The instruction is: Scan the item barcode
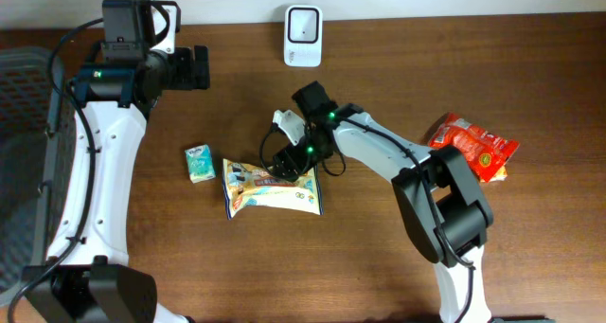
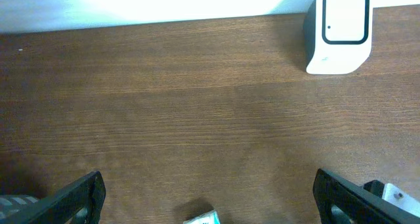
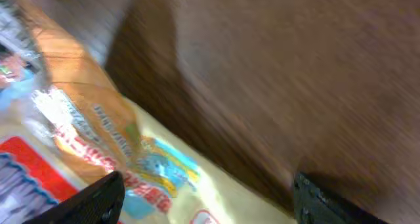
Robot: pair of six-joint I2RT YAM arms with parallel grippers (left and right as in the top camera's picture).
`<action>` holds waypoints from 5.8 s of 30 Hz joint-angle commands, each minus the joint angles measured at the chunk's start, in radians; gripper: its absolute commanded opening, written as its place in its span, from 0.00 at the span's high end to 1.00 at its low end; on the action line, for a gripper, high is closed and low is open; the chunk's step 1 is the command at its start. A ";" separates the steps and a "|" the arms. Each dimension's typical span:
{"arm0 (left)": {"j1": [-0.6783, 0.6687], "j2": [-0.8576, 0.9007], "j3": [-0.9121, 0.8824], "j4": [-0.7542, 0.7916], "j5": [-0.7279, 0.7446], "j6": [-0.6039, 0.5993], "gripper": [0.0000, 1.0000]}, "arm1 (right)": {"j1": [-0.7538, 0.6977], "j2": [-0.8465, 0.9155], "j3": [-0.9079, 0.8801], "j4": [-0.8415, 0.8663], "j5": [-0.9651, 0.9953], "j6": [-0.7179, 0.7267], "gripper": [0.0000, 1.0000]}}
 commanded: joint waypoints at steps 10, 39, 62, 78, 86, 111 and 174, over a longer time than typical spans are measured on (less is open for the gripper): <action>0.006 0.005 0.003 0.001 -0.006 0.016 0.01 | 0.107 -0.047 0.343 -0.403 -0.239 0.179 0.21; 0.006 0.005 0.003 0.001 -0.006 0.016 0.01 | -0.022 -0.185 0.273 -0.404 0.243 0.158 0.21; -0.023 0.275 -0.050 -0.085 0.706 0.027 0.71 | -0.558 -0.247 -0.098 -0.330 -0.239 0.001 0.17; -0.160 0.452 -0.279 0.172 0.901 -0.026 0.46 | -0.546 -0.238 -0.105 -0.316 -0.239 0.001 0.16; -0.235 0.480 -0.279 0.288 0.833 -0.096 0.25 | -0.546 -0.238 -0.105 -0.319 -0.219 0.001 0.16; -0.172 0.288 -0.278 0.291 0.654 -0.111 1.00 | -0.545 -0.238 -0.106 -0.327 -0.212 -0.006 0.17; 0.097 0.151 -0.279 0.227 0.365 -0.203 0.28 | 0.209 -0.185 -0.103 -0.369 1.518 0.222 0.96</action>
